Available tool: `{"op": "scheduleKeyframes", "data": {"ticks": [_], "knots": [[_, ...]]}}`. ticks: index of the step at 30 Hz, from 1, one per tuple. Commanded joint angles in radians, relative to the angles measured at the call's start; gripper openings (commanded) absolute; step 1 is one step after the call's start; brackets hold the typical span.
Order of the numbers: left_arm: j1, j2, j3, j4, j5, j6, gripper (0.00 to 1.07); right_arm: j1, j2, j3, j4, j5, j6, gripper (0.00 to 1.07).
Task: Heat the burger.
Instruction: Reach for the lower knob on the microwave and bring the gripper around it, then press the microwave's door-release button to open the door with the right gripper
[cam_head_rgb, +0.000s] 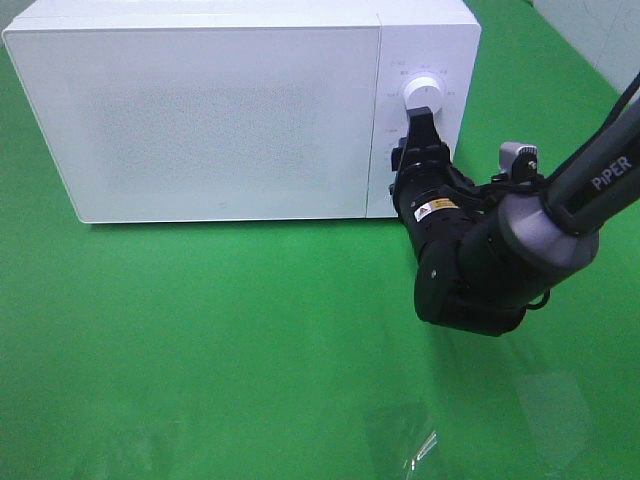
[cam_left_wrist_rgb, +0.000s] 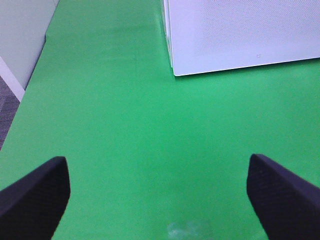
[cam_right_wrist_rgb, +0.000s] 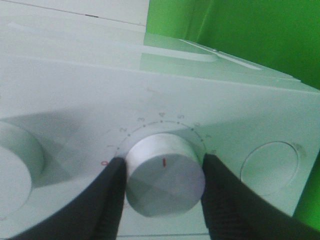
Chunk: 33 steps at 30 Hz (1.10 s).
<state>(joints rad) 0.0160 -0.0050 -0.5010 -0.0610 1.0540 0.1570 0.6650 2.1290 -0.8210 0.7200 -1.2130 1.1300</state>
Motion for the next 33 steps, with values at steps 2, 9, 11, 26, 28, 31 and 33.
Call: {"op": "scheduleKeyframes", "data": {"ticks": [2,9,11,26,28,31,33], "knots": [[0.004,-0.021,0.001,-0.002,-0.014,-0.006,0.88,-0.002,-0.006,-0.03,-0.099,-0.04,0.005,0.33],[0.004,-0.021,0.001,-0.002,-0.014,-0.006,0.88,-0.002,-0.018,-0.03,-0.058,-0.039,-0.065,0.61],[0.004,-0.021,0.001,-0.002,-0.014,-0.006,0.88,-0.002,-0.021,-0.03,-0.048,-0.04,-0.096,0.67],[0.004,-0.021,0.001,-0.002,-0.014,-0.006,0.88,0.001,-0.171,0.11,-0.096,0.142,-0.289,0.75],[0.004,-0.021,0.001,-0.002,-0.014,-0.006,0.88,0.001,-0.197,0.133,-0.114,0.185,-0.35,0.75],[0.004,-0.021,0.001,-0.002,-0.014,-0.006,0.88,0.001,-0.274,0.187,-0.134,0.27,-0.506,0.75],[0.004,-0.021,0.001,-0.002,-0.014,-0.006,0.88,0.001,-0.313,0.211,-0.132,0.298,-0.603,0.75]]}}
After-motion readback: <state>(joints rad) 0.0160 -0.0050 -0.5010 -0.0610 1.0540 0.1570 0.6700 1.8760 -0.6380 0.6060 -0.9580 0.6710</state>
